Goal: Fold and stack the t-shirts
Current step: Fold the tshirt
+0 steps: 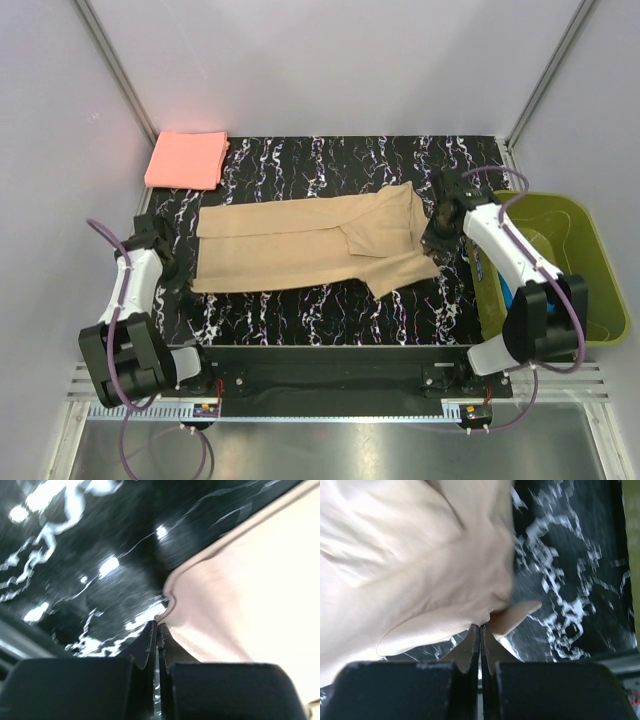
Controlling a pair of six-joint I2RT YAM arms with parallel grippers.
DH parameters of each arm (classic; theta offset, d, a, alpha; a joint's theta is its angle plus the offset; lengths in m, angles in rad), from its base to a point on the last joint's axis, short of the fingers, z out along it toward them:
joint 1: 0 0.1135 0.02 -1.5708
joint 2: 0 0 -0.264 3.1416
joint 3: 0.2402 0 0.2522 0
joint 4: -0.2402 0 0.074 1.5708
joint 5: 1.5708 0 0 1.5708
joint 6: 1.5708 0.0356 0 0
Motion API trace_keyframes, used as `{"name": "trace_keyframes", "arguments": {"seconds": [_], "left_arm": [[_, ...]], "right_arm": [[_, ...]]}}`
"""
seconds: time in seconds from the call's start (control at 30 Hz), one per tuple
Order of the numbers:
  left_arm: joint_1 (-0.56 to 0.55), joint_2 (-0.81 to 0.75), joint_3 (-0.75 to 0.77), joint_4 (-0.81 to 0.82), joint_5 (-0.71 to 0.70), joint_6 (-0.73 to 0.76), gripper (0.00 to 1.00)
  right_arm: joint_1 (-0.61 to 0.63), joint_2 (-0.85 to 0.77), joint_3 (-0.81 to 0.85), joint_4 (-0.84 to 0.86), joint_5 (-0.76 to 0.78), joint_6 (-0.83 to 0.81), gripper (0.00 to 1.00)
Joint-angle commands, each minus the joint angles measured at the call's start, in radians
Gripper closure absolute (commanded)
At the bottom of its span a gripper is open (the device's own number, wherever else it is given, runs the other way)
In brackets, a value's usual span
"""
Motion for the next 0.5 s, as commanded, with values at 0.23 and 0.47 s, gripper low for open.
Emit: {"name": "trace_keyframes", "arguments": {"seconds": [0.23,0.47], "left_arm": [[-0.033,0.279,0.306,0.082,0.005,0.057,1.0],[-0.051,0.461,0.472,0.051,0.01,0.072,1.0]], "right_arm": [[-0.051,0.31,0.414,-0.004,-0.052,-0.095,1.0],[-0.052,0.475,0.612,-0.049,-0.073,-0.134,1.0]]}}
